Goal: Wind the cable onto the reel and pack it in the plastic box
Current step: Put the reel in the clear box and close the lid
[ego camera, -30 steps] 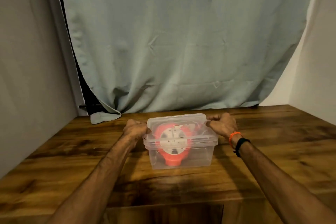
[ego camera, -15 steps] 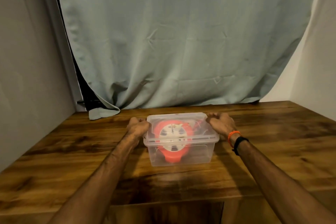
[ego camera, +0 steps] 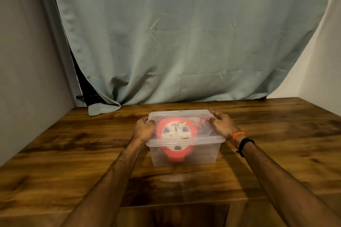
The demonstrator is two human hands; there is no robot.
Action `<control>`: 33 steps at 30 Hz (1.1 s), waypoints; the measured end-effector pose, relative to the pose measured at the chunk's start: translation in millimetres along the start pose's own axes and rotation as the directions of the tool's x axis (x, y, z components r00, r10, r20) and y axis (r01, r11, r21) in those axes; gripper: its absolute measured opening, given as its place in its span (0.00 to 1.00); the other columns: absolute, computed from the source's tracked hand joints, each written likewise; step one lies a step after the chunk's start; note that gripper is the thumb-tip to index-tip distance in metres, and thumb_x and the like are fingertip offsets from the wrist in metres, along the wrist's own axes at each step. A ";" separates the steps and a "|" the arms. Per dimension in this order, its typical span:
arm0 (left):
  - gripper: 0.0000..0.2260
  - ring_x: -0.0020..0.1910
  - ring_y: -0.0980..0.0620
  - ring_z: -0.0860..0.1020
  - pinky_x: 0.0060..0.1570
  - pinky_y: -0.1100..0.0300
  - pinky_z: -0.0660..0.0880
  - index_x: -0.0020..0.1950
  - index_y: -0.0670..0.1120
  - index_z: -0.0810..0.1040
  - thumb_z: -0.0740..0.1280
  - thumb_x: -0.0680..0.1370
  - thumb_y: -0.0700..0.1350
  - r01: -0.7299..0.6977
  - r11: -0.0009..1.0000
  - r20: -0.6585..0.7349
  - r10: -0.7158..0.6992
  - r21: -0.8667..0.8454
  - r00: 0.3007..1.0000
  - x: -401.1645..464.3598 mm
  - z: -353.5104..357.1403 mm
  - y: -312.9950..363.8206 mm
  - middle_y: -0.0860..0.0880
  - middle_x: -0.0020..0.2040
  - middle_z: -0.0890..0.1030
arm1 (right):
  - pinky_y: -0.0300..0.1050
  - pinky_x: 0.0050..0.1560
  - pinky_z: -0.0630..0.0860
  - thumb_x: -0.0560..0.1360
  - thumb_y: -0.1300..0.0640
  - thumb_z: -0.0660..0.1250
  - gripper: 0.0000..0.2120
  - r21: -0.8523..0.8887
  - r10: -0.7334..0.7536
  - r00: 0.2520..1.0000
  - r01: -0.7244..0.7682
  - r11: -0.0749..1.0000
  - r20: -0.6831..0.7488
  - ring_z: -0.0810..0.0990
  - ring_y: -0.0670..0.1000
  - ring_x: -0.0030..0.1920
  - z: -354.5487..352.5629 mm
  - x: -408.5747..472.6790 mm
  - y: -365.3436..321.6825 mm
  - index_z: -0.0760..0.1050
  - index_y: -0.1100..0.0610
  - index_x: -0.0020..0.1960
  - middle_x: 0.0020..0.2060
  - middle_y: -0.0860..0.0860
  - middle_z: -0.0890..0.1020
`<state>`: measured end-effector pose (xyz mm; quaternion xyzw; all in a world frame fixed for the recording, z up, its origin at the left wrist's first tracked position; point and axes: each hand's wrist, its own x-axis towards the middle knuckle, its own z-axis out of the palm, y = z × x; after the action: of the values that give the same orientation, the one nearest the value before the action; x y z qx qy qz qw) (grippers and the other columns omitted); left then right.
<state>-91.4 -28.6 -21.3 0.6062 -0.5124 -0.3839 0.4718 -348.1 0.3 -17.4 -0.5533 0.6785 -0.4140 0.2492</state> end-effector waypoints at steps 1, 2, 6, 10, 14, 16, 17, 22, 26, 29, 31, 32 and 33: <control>0.15 0.49 0.47 0.78 0.46 0.57 0.77 0.69 0.42 0.74 0.63 0.83 0.44 0.015 1.000 0.007 -0.015 -0.018 1.000 -0.8 -0.8 1.0 0.43 0.62 0.80 | 0.45 0.68 0.67 0.78 0.55 0.64 0.22 0.037 0.011 1.000 -0.011 0.999 -0.008 0.72 0.53 0.68 -0.1 -1.2 -1.1 0.68 0.53 0.72 0.68 0.48 0.73; 0.16 0.48 0.47 0.78 0.44 0.57 0.77 0.69 0.42 0.74 0.64 0.82 0.45 0.043 0.998 0.014 -0.042 -0.036 0.999 -0.8 -1.2 2.1 0.44 0.61 0.80 | 0.45 0.64 0.71 0.78 0.55 0.65 0.21 0.098 0.043 0.999 -0.041 0.994 -0.009 0.76 0.52 0.63 0.2 -2.1 -1.4 0.70 0.54 0.70 0.63 0.47 0.76; 0.21 0.48 0.42 0.81 0.39 0.53 0.79 0.69 0.39 0.72 0.68 0.79 0.47 0.221 0.975 0.050 -0.219 -0.038 0.974 0.1 -8.3 6.2 0.39 0.60 0.81 | 0.46 0.39 0.80 0.72 0.53 0.72 0.10 0.319 0.243 0.964 -0.266 0.910 0.110 0.83 0.53 0.42 -7.9 -6.9 -1.3 0.76 0.57 0.48 0.41 0.52 0.83; 0.18 0.50 0.38 0.82 0.52 0.39 0.81 0.61 0.38 0.77 0.74 0.75 0.45 0.379 0.920 0.153 -0.363 -0.095 0.919 4.2 -20.0 9.3 0.38 0.54 0.82 | 0.58 0.55 0.80 0.68 0.51 0.76 0.21 0.300 0.320 0.906 -0.398 0.867 0.277 0.84 0.59 0.51 -16.2 -6.8 1.7 0.79 0.60 0.56 0.49 0.57 0.86; 0.22 0.44 0.41 0.82 0.42 0.45 0.82 0.61 0.40 0.78 0.78 0.71 0.47 0.367 0.930 0.130 -0.362 -0.021 0.923 3.5 -26.2 15.5 0.40 0.52 0.82 | 0.54 0.41 0.83 0.61 0.51 0.81 0.26 0.267 0.328 0.914 -0.387 0.883 0.239 0.86 0.57 0.44 -22.0 -7.2 -5.7 0.79 0.61 0.54 0.44 0.57 0.86; 0.31 0.47 0.40 0.82 0.41 0.46 0.82 0.67 0.40 0.73 0.80 0.68 0.45 0.344 0.939 0.075 -0.342 -0.009 0.937 4.7 -28.0 17.8 0.39 0.56 0.81 | 0.52 0.39 0.83 0.59 0.53 0.82 0.27 0.265 0.339 0.918 -0.385 0.884 0.204 0.86 0.56 0.42 -23.8 -6.8 -10.9 0.79 0.62 0.53 0.44 0.57 0.86; 0.34 0.50 0.39 0.82 0.45 0.44 0.82 0.69 0.41 0.71 0.81 0.66 0.44 0.331 0.944 0.050 -0.330 -0.005 0.942 4.9 -28.1 19.1 0.38 0.58 0.81 | 0.54 0.43 0.83 0.59 0.54 0.82 0.27 0.253 0.341 0.922 -0.379 0.890 0.184 0.85 0.57 0.44 -23.9 -6.1 -13.1 0.79 0.63 0.54 0.46 0.57 0.85; 0.36 0.55 0.37 0.81 0.53 0.39 0.81 0.70 0.42 0.66 0.80 0.68 0.43 0.290 0.957 -0.020 -0.290 0.002 0.957 4.4 -22.9 19.0 0.37 0.62 0.78 | 0.55 0.53 0.81 0.64 0.51 0.80 0.19 0.181 0.302 0.953 -0.296 0.938 -0.008 0.82 0.57 0.48 -15.1 -8.7 -18.6 0.78 0.60 0.47 0.50 0.57 0.83; 0.35 0.53 0.37 0.81 0.51 0.39 0.81 0.69 0.43 0.66 0.80 0.68 0.43 0.281 0.960 -0.031 -0.281 0.005 0.959 6.3 -21.0 17.5 0.38 0.61 0.78 | 0.48 0.50 0.79 0.69 0.51 0.74 0.15 0.066 0.276 0.947 -0.268 0.961 -0.164 0.80 0.58 0.50 -7.5 -5.9 -14.7 0.77 0.61 0.46 0.54 0.59 0.81; 0.33 0.52 0.37 0.80 0.50 0.39 0.82 0.67 0.43 0.66 0.80 0.68 0.43 0.276 0.961 -0.059 -0.274 0.031 0.960 7.2 -19.9 18.1 0.38 0.59 0.78 | 0.50 0.54 0.79 0.72 0.52 0.70 0.16 0.012 0.259 0.944 -0.262 0.965 -0.203 0.80 0.60 0.53 -4.1 -3.3 -17.2 0.79 0.64 0.52 0.55 0.60 0.81; 0.31 0.51 0.37 0.81 0.49 0.39 0.82 0.65 0.42 0.68 0.80 0.68 0.43 0.267 0.962 -0.066 -0.264 0.057 0.962 7.8 -19.2 19.5 0.38 0.58 0.78 | 0.46 0.52 0.77 0.75 0.54 0.68 0.15 -0.079 0.207 0.949 -0.231 0.970 -0.239 0.79 0.61 0.54 -0.8 -3.2 -21.2 0.79 0.66 0.52 0.55 0.61 0.81; 0.29 0.51 0.38 0.81 0.48 0.40 0.82 0.64 0.41 0.70 0.80 0.68 0.42 0.261 0.962 -0.070 -0.256 0.079 0.964 8.1 -19.0 20.7 0.38 0.58 0.79 | 0.45 0.50 0.75 0.75 0.54 0.67 0.15 -0.107 0.184 0.950 -0.217 0.970 -0.254 0.79 0.60 0.54 1.0 -3.4 -22.8 0.79 0.66 0.52 0.55 0.62 0.81; 0.27 0.50 0.38 0.82 0.48 0.41 0.83 0.63 0.40 0.72 0.79 0.69 0.42 0.252 0.962 -0.076 -0.245 0.105 0.967 8.2 -18.7 22.0 0.38 0.58 0.80 | 0.44 0.49 0.75 0.76 0.55 0.67 0.14 -0.117 0.175 0.951 -0.210 0.971 -0.255 0.79 0.60 0.54 2.3 -3.5 -23.8 0.80 0.67 0.52 0.54 0.62 0.81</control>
<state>-77.9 -33.9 4.9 0.7032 -0.4385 -0.3912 0.4003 -332.4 2.0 0.9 -0.4462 0.7825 -0.4024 0.1634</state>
